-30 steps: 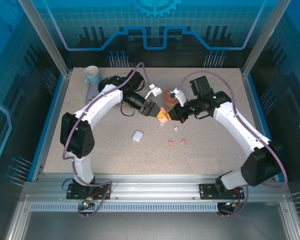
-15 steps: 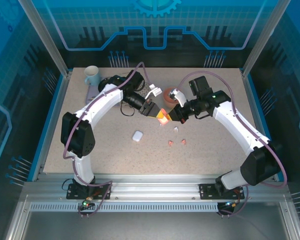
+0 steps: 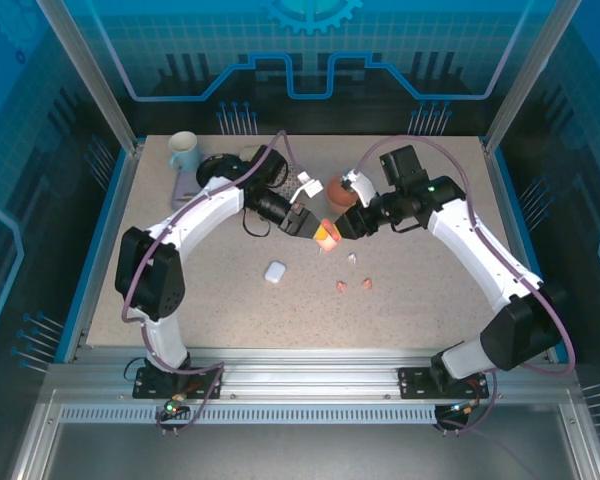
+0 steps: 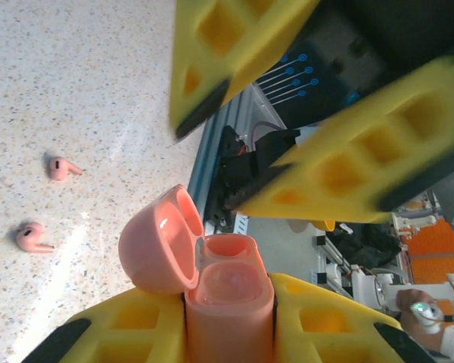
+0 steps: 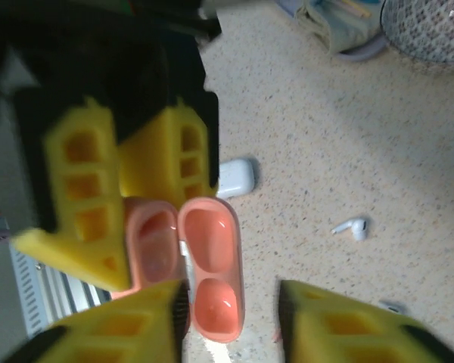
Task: Insert the wireless bluetooth earbuds into the charging case
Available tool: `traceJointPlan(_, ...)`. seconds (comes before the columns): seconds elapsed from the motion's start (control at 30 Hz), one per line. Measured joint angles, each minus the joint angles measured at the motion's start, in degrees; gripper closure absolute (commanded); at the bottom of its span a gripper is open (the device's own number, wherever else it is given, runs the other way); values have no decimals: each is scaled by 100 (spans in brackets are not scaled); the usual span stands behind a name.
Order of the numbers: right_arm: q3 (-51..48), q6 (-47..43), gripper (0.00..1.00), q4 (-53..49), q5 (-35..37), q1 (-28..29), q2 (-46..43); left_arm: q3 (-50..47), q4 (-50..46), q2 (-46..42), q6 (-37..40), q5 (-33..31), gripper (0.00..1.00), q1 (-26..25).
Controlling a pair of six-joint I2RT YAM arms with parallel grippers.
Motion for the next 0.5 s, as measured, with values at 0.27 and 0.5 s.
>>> traceJointPlan(0.27, 59, 750, 43, 251, 310, -511, -555, -1447, 2026, -616, -671, -393, 100, 0)
traceJointPlan(0.5, -752, 1674, 42, 809, 885, -562, -1200, -3519, 5095, -1543, -1193, -992, 100, 7)
